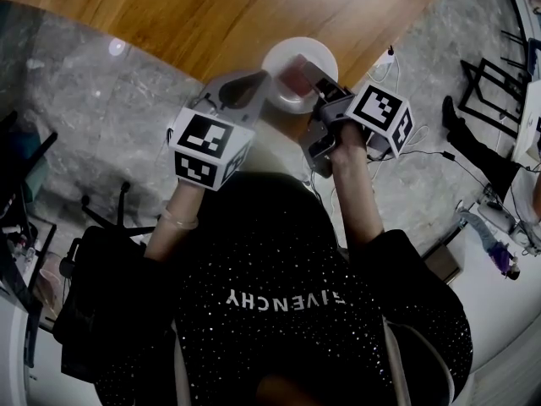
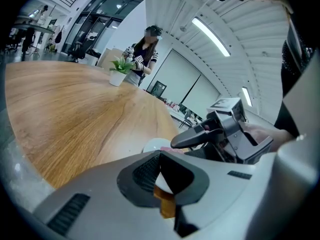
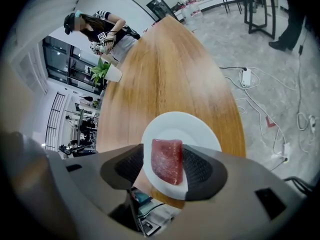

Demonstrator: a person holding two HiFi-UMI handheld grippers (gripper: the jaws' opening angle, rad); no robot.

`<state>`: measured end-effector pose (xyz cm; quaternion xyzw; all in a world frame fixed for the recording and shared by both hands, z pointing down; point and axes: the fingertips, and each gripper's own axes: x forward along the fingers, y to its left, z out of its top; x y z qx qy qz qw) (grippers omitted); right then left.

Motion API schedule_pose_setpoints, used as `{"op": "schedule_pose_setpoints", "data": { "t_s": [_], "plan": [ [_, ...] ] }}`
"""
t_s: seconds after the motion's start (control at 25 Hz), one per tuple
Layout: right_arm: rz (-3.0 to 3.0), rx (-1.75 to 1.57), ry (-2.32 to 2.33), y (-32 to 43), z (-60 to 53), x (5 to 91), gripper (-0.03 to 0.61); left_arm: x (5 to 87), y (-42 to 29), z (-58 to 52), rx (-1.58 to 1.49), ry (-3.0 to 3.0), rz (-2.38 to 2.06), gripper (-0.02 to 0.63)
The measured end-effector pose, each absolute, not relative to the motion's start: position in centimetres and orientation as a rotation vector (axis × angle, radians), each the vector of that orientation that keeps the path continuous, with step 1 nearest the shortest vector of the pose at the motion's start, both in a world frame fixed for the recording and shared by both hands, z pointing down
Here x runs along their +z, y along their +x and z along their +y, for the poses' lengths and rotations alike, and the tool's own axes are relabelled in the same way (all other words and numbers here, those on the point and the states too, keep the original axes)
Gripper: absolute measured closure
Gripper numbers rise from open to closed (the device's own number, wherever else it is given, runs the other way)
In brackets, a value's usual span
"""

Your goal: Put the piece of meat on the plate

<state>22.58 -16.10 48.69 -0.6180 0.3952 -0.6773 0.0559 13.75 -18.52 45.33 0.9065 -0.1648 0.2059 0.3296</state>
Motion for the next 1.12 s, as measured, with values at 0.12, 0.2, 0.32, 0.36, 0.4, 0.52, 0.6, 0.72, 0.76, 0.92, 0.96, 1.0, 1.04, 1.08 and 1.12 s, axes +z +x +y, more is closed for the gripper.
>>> {"op": "schedule_pose_setpoints", "data": {
  "t_s": [0.12, 0.2, 0.32, 0.36, 0.4, 0.52, 0.6, 0.72, 0.76, 0.92, 0.96, 1.0, 1.04, 1.08, 1.12],
  "plan": [
    [1.174, -2.053, -1.882, 22.5, -15.7, 48.8, 0.351, 45.3, 13.8, -18.5, 0.542, 2.376, -0.426, 0.604],
    [1.166, -2.048, -1.88, 22.5, -15.4, 48.7, 0.351, 45.2, 13.8, -18.5, 0.541, 2.377, -0.423, 0.604],
    [1.168, -2.07, -1.894, 22.5, -14.6, 48.8, 0.351, 45.2, 13.7, -18.3, 0.546, 2.38, -0.417, 0.604],
    [1.168, -2.088, -1.897, 22.5, -14.4, 48.9, 0.351, 45.2, 13.8, -18.2, 0.547, 2.381, -0.414, 0.604],
    [1.171, -2.106, -1.896, 22.4, -14.2, 49.0, 0.351, 45.2, 13.8, -18.1, 0.55, 2.38, -0.411, 0.604],
    [1.223, -2.118, -1.876, 22.6, -14.0, 48.4, 0.351, 45.3, 14.0, -17.9, 0.569, 2.381, -0.41, 0.604],
    [1.272, -2.054, -1.952, 23.2, -14.0, 47.8, 0.351, 45.4, 13.8, -18.0, 0.577, 2.384, -0.412, 0.604],
    [1.384, -1.887, -2.188, 24.7, -14.0, 46.7, 0.351, 45.8, 13.4, -18.2, 0.575, 2.382, -0.406, 0.604],
    [1.437, -1.815, -2.249, 25.1, -14.0, 46.0, 0.351, 45.8, 13.3, -18.1, 0.576, 2.383, -0.405, 0.604],
    [1.688, -1.581, -2.322, 24.7, -14.2, 42.7, 0.353, 44.7, 13.5, -17.3, 0.58, 2.404, -0.403, 0.604],
    [1.741, -1.555, -2.322, 24.2, -14.1, 42.3, 0.353, 44.3, 13.5, -17.1, 0.58, 2.413, -0.402, 0.604],
    [1.79, -1.534, -2.317, 23.7, -14.1, 41.9, 0.353, 44.0, 13.6, -17.0, 0.579, 2.422, -0.4, 0.604],
    [1.834, -1.508, -2.31, 23.2, -14.1, 41.6, 0.353, 43.6, 13.6, -17.0, 0.578, 2.434, -0.396, 0.604],
    [1.872, -1.473, -2.303, 22.7, -14.2, 41.2, 0.356, 43.3, 13.7, -17.0, 0.579, 2.447, -0.392, 0.604],
    [1.904, -1.428, -2.304, 22.3, -14.1, 40.8, 0.374, 43.0, 13.7, -16.9, 0.579, 2.461, -0.388, 0.604]
  ]
}}
